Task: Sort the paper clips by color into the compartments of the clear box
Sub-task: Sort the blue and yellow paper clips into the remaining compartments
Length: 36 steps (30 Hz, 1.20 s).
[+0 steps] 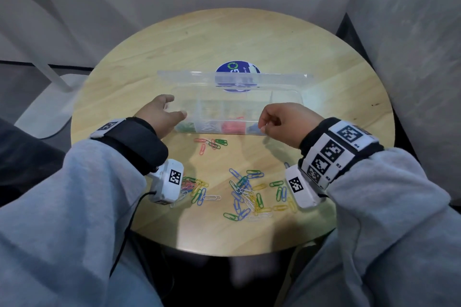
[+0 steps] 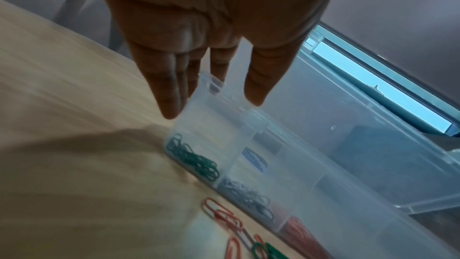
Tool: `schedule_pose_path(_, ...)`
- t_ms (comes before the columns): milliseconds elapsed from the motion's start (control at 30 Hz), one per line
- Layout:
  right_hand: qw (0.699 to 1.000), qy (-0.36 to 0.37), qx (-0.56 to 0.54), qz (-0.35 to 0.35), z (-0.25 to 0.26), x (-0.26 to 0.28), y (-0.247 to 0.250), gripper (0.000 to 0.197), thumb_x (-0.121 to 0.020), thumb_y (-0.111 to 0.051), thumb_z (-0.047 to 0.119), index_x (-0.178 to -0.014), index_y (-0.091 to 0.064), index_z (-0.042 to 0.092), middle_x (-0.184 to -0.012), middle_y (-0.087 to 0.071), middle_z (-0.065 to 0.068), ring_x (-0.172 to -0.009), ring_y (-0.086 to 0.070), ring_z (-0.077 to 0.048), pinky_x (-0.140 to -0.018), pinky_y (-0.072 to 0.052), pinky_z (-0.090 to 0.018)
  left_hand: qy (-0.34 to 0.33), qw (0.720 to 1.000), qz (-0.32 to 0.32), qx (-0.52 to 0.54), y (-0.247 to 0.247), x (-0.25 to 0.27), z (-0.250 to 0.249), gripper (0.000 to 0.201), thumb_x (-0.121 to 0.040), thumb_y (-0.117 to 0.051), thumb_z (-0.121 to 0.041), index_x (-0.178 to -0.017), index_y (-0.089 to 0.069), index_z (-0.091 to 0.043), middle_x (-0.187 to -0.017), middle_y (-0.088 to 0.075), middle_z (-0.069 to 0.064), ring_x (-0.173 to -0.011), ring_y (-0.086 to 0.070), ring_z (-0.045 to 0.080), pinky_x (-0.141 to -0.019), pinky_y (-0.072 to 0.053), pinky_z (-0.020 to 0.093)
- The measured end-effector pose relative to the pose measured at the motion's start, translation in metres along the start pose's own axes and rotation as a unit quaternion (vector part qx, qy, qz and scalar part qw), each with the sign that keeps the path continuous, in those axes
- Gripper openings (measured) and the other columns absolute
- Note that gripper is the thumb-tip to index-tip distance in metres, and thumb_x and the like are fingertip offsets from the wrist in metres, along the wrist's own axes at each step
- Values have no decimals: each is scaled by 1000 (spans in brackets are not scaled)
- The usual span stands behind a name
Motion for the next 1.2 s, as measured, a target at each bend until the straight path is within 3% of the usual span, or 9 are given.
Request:
schedule_pose_path(67,1000,0,10,5,0,0,0,10,-87,-54,14,-83,-57,23,-66,-46,12,-60,-42,-2,-55,-33,-15,-21,996,-52,-65,8,10,-5,57,-88,-57,-38,-139,-37,-22,-147,-33,6,-124,-49,26,-101,-39,33)
schedule_pose_path(167,999,9,33,26,5,1,-7,6,-87,-57,17,-83,-56,22,-65,-43,12,-65,-44,-11,-54,-33,-17,-101,984,-110,-99,20,34,-27,37,-85,-62,-34,-117,-51,-20,-124,-43,5,-104,-53,22,-89,-42,32)
schedule_pose_path(300,989,44,100,96,23,0,-36,14,-87,-57,19,-100,-63,22,-73,-47,12,-81,-45,-13,-62,-36,-20,-177,958,24,-222,-8,50,-48,10,-87,-60,-25,-97,-59,-24,-89,-56,-6,-85,-53,16,-74,-35,23)
schedule_pose_path(367,982,52,129,125,26,-3,-51,23,-88,-55,18,-109,-61,23,-89,-50,9,-87,-46,-13,-77,-40,-22,-175,939,93,-281,-30,54,-45,19,-88,-58,-25,-106,-62,-24,-97,-60,-6,-91,-55,15,-77,-37,22)
schedule_pose_path(433,979,43,150,133,22,-5,-56,21,-85,-55,16,-103,-59,26,-93,-50,8,-88,-49,-15,-85,-46,-28,-182,925,113,-315,-47,52,-44,27,-88,-55,-23,-115,-62,-24,-112,-61,-3,-101,-57,16,-84,-40,23)
schedule_pose_path(567,967,20,177,180,12,0,-66,13,-81,-62,19,-88,-53,26,-78,-48,10,-82,-52,-16,-70,-45,-26,-180,900,130,-374,-72,45,-41,32,-88,-52,-17,-118,-59,-24,-122,-59,2,-112,-55,22,-92,-42,29)
schedule_pose_path(800,948,10,219,229,12,8,-80,13,-85,-55,11,-94,-57,19,-91,-55,2,-81,-49,-19,-54,-35,-22,-155,890,128,-409,-83,42,-37,4,-89,-55,-24,-93,-55,-22,-101,-61,1,-98,-57,23,-72,-37,26)
schedule_pose_path(933,943,7,231,241,11,9,-85,23,-82,-51,8,-99,-65,12,-88,-58,-1,-76,-51,-19,-54,-37,-23,-142,900,124,-394,-78,41,-30,9,-87,-59,-27,-87,-50,-24,-91,-53,-4,-83,-50,18,-69,-36,24)
schedule_pose_path(1200,968,-19,133,212,2,3,-73,14,-77,-57,11,-70,-55,23,-71,-58,8,-66,-51,-13,-59,-43,-23,-132,918,125,-351,-74,41,-22,8,-89,-56,-26,-83,-52,-23,-89,-55,-4,-87,-53,19,-72,-36,23)
Point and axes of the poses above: each hand's wrist, its own x-axis away from the middle knuckle, its own y-axis out of the back of the hand, z = x × y, the point moved 8 cm from there along -x, towards the middle knuckle
